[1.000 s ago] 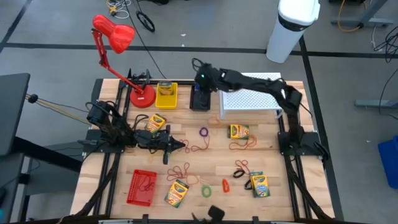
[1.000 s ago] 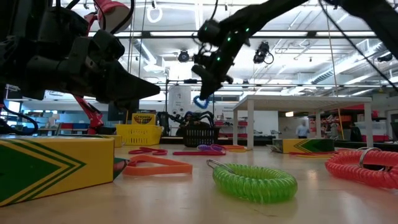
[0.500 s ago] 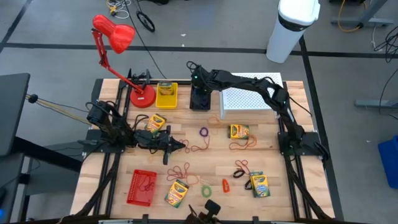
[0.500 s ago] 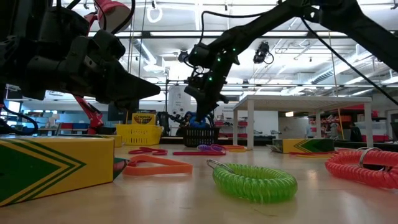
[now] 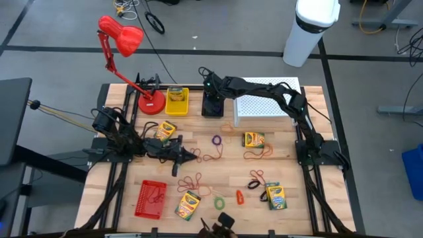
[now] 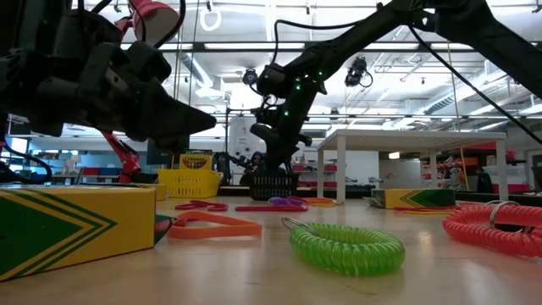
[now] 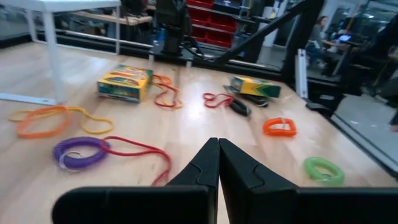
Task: Pick & Place Office Desk Supplies
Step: Put the blue spiral keychain into the black bin, then put the top right yellow crayon box into the yellow bin
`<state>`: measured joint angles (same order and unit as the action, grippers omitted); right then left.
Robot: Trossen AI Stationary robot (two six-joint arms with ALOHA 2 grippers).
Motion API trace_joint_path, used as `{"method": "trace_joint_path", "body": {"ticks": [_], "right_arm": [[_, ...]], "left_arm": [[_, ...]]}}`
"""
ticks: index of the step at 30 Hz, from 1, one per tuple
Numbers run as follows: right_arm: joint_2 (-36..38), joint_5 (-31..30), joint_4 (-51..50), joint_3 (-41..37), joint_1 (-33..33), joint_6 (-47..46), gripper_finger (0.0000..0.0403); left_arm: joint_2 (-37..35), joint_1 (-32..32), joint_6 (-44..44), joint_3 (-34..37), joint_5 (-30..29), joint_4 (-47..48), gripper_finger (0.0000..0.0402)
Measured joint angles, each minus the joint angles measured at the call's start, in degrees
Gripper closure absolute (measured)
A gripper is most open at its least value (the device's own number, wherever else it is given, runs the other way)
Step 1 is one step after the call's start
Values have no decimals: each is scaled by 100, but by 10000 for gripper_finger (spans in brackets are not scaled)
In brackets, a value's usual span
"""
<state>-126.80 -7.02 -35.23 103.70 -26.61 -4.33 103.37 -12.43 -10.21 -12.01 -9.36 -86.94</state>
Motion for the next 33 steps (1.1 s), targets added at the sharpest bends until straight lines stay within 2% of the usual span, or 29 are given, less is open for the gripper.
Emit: {"method": "trace_joint_path", "body": {"ticks": [6,9,12,15,17,21,26,29,33], "right_arm": [[0,-5,143,0,0,25,285],[93,-130,144,-9,32,75,289],[486,-572,119,-8,228,358,323],[970,-776,106,-168,569,572,379],[1290,-840,259,-551,816,590,394],[2046,-1279,946,-1689,1355,468,380],[3015,-1314,2394,-3450,1936,41,397],[3549,-1296,3547,-4429,2241,-168,392],[4087,-1556,4621,-5506,2609,-425,387]], "left_arm": [[0,-4,-40,-207,50,283,391],[0,-49,-21,-281,44,415,391],[0,-89,-73,-291,43,444,391],[0,-135,-63,-274,30,440,391],[-1,-163,-53,-233,-40,409,391],[-141,-195,-93,-21,-356,377,391],[-459,-188,-168,279,-638,371,391],[-688,-186,-180,434,-848,363,391],[-1036,-179,-238,595,-1034,431,391]]}}
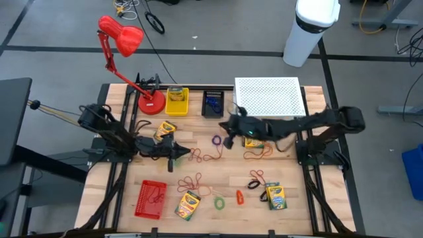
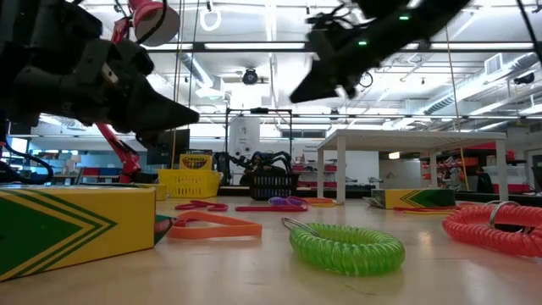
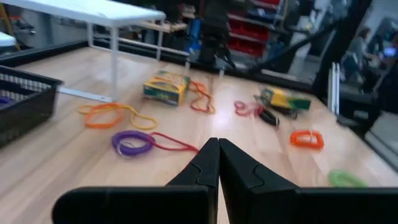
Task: Pick & Place Office Desk Supplies
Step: Put the top right yellow crayon box into the yellow bin
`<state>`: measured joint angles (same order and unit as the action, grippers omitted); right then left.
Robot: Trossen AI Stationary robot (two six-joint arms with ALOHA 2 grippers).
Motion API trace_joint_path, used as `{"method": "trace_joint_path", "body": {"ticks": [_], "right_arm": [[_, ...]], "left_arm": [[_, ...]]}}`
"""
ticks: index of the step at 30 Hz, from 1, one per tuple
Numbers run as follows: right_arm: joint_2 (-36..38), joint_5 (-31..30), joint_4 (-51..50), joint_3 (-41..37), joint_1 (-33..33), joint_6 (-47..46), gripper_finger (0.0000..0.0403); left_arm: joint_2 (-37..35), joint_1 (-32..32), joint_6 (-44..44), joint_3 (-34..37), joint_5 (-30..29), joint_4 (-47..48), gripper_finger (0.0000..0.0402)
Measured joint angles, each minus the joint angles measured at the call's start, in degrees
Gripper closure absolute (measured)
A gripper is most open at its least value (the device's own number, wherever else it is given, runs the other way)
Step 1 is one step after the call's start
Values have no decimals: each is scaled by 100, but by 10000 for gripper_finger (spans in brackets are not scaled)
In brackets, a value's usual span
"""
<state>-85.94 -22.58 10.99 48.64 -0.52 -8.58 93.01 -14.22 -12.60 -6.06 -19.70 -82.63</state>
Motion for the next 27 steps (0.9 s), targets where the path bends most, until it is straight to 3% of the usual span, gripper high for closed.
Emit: {"method": "trace_joint_path", "body": {"ticks": [9,14,22,27], "right_arm": [[796,-581,412,-933,486,1,389],[879,-483,338,-983,539,-1,394],[897,496,-674,-983,543,-481,385],[930,720,-1968,-949,543,-1137,348]], "left_arm": [[-1244,4,-301,351,-758,424,391],[-2101,5,-477,296,-836,1565,385],[-2817,4,-992,-88,-878,4041,371],[-2659,4,-1226,-167,-877,4363,371]]}}
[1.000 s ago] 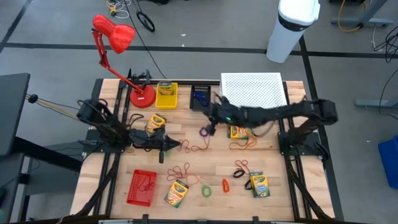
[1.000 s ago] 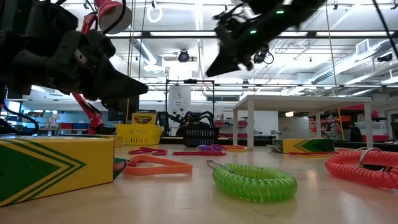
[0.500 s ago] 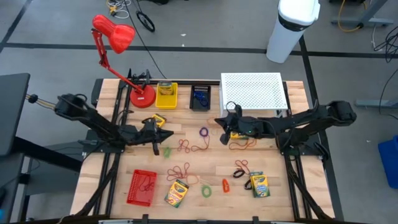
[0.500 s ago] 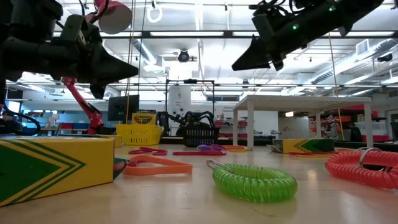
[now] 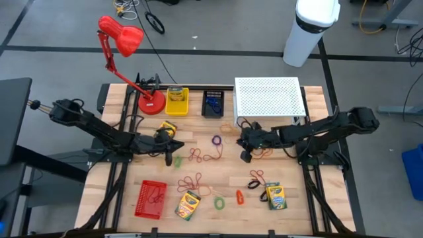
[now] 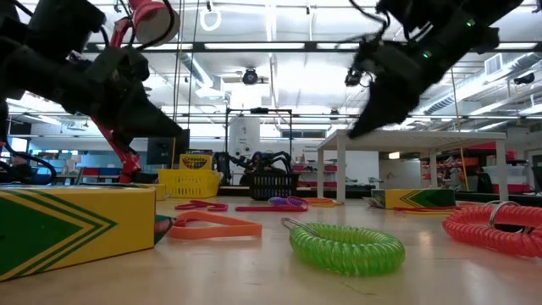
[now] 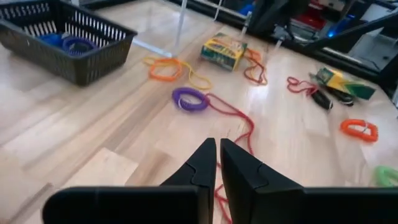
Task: Pick & Place Office Desk Supplies
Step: Put the top right yellow crayon box into the yellow bin
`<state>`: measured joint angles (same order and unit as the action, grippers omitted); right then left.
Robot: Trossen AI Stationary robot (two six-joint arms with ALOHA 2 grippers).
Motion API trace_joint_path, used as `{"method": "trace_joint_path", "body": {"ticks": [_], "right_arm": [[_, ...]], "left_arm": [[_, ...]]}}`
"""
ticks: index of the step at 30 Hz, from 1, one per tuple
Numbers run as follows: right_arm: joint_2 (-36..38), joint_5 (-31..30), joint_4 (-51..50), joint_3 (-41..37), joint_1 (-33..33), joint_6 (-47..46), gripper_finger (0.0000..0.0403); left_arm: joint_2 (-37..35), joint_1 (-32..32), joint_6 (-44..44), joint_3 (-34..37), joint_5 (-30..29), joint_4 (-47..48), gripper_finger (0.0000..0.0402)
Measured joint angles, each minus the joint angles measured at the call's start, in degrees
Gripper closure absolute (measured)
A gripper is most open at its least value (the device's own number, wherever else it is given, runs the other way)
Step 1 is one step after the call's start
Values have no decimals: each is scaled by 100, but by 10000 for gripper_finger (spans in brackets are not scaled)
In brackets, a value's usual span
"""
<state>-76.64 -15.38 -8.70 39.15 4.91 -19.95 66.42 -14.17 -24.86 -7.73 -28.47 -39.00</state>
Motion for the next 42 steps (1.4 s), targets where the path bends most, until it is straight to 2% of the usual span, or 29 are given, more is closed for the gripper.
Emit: {"method": "trace_joint_path", "body": {"ticks": [6,10,12,14,16,18,24,25,26,31,36,42], "right_arm": [[-2,-114,-1982,348,-4,-421,253],[-2,-150,-2503,418,-15,-524,184],[-2,-121,-2941,418,-82,-961,163],[56,-119,-3487,418,-127,-1550,159],[115,-299,-3856,416,-123,-2034,175],[182,-456,-4003,395,-115,-2387,208],[238,-752,-4032,257,-321,-2970,367],[237,-782,-4024,208,-365,-3063,384],[236,-837,-4037,151,-399,-3139,391],[234,-959,-4031,-157,-417,-3552,374],[234,-922,-3618,-514,-417,-3702,397],[227,-170,-2376,-716,-413,-3228,388]], "left_arm": [[311,0,-119,4,13,-2,371],[529,0,-201,4,3,-17,371],[634,0,-309,4,3,-20,371],[728,-11,-377,4,1,-29,371],[800,-11,-407,4,4,-34,371],[871,-9,-337,4,-2,-149,371],[1061,-9,-69,4,18,-608,371],[1097,-9,-68,4,20,-653,371],[1126,-9,-74,4,18,-671,371],[1247,-10,-132,4,66,-720,371],[1254,-11,-122,4,63,-752,371],[1254,-11,-115,4,65,-764,371]]}}
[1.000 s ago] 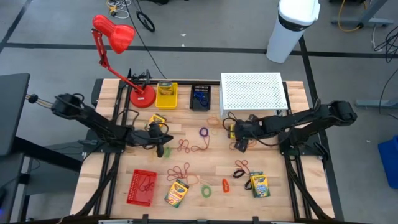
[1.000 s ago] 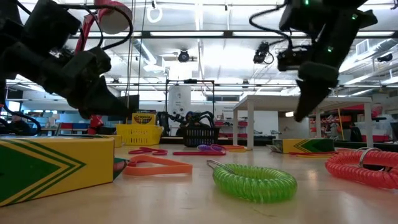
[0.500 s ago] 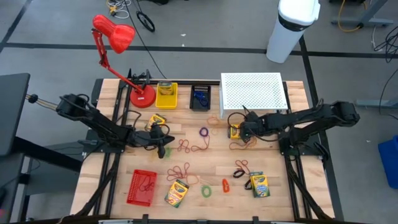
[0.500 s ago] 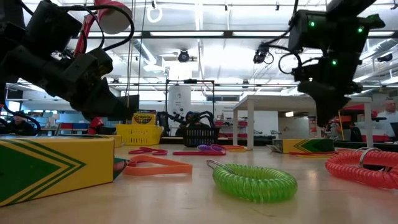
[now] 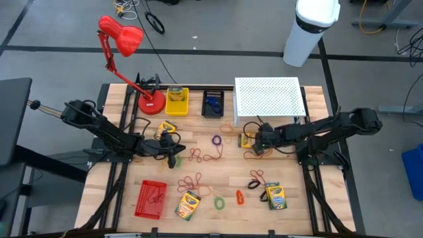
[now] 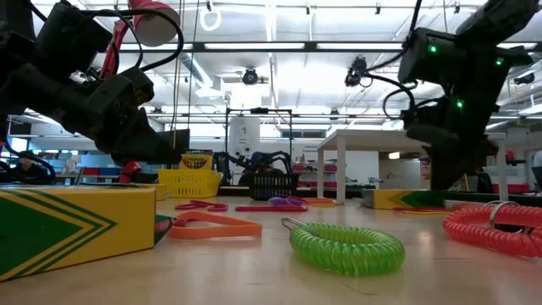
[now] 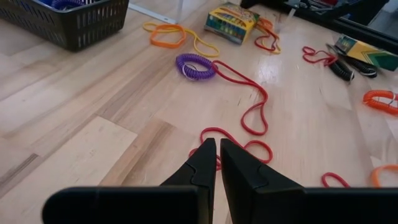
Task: Pick & Place Office Desk Supplies
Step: Put the top right yellow crayon box into the yellow bin
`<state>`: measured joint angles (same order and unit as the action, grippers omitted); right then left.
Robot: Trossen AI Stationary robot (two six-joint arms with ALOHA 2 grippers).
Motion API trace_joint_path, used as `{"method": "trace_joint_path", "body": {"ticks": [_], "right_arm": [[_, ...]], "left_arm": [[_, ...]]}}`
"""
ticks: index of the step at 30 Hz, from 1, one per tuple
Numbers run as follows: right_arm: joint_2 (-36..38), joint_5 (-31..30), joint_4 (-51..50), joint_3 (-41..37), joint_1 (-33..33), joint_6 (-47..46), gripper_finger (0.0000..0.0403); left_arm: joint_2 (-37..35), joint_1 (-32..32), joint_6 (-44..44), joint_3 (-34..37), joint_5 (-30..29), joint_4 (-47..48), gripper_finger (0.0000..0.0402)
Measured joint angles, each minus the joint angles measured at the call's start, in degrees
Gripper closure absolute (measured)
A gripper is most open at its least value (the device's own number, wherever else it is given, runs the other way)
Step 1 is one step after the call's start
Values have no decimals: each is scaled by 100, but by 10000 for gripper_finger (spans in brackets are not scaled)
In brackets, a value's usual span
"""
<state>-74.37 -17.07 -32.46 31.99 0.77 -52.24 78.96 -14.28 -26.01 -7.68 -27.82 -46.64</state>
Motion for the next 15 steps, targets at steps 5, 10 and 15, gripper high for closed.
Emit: {"method": "trace_joint_path", "body": {"ticks": [5,10,15], "right_arm": [[24,404,645,147,265,454,397],[26,149,518,476,503,652,394],[28,-502,250,510,433,853,398]], "left_arm": [[-2,1,8,0,-2,-10,371],[-2,2,55,0,-2,-15,371],[-4,2,67,0,-2,-19,371]]}}
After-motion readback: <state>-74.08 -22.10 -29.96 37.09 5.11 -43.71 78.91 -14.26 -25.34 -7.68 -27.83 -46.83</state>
